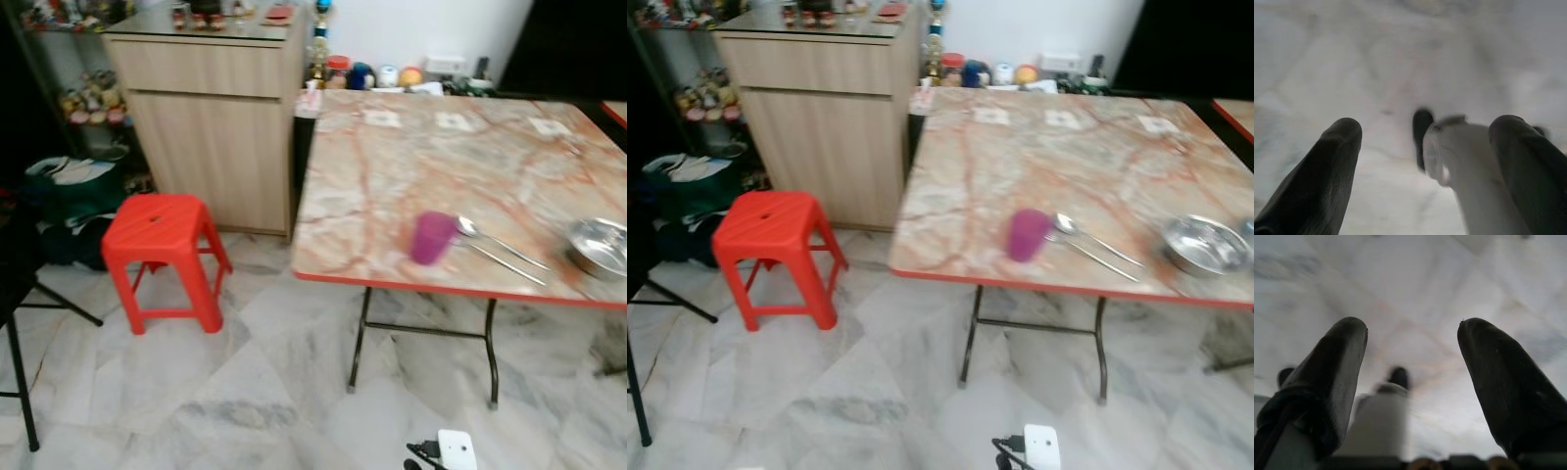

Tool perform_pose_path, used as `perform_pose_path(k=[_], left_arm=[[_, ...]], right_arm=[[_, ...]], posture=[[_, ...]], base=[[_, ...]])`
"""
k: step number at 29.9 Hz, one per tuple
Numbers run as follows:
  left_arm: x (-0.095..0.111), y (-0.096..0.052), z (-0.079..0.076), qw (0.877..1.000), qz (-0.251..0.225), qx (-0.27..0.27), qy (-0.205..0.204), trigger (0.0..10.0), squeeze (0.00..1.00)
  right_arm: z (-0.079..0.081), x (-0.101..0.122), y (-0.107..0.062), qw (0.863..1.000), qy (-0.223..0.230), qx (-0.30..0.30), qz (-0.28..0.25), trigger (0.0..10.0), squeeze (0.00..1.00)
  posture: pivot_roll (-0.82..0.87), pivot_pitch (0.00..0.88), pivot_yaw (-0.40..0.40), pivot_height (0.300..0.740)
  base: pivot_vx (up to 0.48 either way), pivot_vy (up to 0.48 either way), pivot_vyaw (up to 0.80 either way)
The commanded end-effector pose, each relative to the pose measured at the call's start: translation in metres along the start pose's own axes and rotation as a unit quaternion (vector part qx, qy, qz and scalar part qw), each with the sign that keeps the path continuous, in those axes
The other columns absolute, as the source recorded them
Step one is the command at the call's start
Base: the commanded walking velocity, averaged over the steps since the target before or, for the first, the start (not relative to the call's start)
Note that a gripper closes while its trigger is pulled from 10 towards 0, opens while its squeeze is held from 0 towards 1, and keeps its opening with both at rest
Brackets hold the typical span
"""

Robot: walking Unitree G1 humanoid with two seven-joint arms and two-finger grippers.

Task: Setting the table

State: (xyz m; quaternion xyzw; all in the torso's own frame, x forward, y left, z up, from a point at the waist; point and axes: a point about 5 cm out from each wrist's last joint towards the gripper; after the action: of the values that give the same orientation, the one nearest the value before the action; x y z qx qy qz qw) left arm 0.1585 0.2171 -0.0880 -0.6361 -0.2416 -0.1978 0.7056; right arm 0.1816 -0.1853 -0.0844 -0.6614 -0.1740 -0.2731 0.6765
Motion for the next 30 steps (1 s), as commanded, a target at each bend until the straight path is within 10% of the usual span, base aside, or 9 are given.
perform_pose_path(k=[1, 30], left_arm=[[-0.0005, 0.0000, 0.0088, 0.999, 0.016, -0.001, -0.031, 10.0, 0.00], [0.0027, 0.0014, 0.0050, 0.999, 0.014, 0.001, -0.039, 10.0, 0.00]], right_arm=[[0.0008, 0.0399, 0.0070, 0.998, 0.057, -0.002, -0.025, 10.0, 0.00], [0.0008, 0.0446, 0.0075, 0.998, 0.058, -0.004, -0.029, 10.0, 0.00]], posture=[[0.09, 0.038, -0.051, 0.740], [0.09, 0.072, -0.059, 0.740]], base=[[0.000, -0.461, 0.00], [0.000, -0.394, 0.00]])
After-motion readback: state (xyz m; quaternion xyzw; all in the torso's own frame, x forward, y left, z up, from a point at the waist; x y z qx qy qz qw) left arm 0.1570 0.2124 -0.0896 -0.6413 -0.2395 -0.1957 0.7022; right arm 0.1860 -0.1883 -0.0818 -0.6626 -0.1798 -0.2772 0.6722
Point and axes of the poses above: a point about 5 cm out from each wrist's last joint towards the gripper, its own y axis pointing out of the wrist towards the gripper, its own x axis along the axis of the wrist's last joint, z = x × y, and after that the axes turned 1 degree about y, right-handed
